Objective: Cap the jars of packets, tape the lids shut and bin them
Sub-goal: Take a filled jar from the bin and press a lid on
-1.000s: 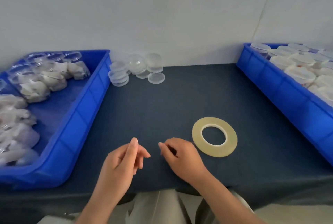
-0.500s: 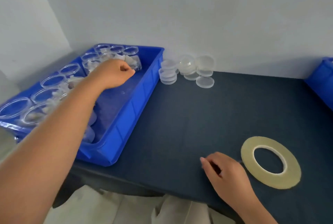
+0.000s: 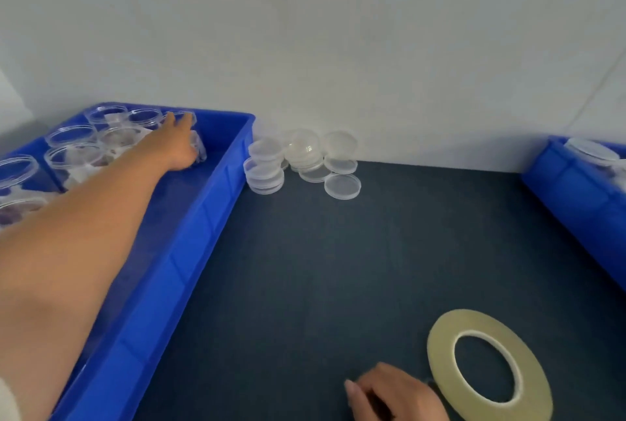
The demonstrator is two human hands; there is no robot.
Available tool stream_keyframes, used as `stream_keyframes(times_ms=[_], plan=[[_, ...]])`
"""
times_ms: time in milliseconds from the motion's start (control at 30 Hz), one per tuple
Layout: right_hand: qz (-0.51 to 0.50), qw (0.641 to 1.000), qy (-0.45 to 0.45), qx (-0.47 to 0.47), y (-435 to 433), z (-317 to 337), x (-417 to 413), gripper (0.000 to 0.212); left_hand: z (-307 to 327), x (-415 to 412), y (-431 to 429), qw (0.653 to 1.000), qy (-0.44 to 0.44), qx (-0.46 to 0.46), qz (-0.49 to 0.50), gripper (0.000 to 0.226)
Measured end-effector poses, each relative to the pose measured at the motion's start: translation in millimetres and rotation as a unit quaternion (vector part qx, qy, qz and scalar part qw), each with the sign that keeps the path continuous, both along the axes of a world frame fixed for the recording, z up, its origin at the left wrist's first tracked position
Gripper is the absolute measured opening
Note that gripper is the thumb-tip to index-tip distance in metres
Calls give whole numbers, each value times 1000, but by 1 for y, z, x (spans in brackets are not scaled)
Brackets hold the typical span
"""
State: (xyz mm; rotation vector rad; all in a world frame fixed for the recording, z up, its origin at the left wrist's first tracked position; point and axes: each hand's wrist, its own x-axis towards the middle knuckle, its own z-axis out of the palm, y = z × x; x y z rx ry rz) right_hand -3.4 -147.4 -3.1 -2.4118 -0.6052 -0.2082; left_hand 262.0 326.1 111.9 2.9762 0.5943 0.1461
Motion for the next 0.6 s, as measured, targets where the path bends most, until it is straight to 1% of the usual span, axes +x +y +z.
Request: stream_keyframes(times_ms=[33, 67, 133, 167, 233, 300, 367, 433, 500, 567, 600], plan=[[-17, 1000, 0, 8, -11, -5, 4, 37, -7, 23, -10, 1000, 5, -22, -14, 89], [-24, 999, 6, 22, -11, -4, 4, 35, -7, 23, -5, 1000, 4, -31, -1, 91], [-41, 999, -8, 33, -14, -8, 7, 33, -12, 29, -8, 999, 5, -16, 31, 89], [-43, 999, -8, 32, -15, -10, 7, 33, -15, 28, -9, 999, 6, -2, 37, 80], [-42, 998, 2, 47, -14, -12, 7, 33, -18, 18, -8, 999, 8, 17, 27, 54], [-38, 997, 22, 71, -14, -12, 8, 34, -20, 5, -11, 999, -15, 33, 29, 38], [-33, 996, 43, 77, -14, -12, 7, 36, -17, -12, -16, 995, -75, 61, 28, 23], [-26, 996, 46, 78, -15, -12, 7, 33, -4, -29, -24, 986, -145, 81, 4, 27], [-21, 995, 48, 80, -15, -12, 5, 31, 17, -48, -35, 974, -207, 86, -24, 25], [-20, 995, 48, 80, -14, -10, 2, 31, 44, -65, -49, 957, -271, 88, -56, 24], [-19, 995, 47, 82, -14, -9, 1, 31, 58, -73, -56, 947, -299, 88, -74, 27]])
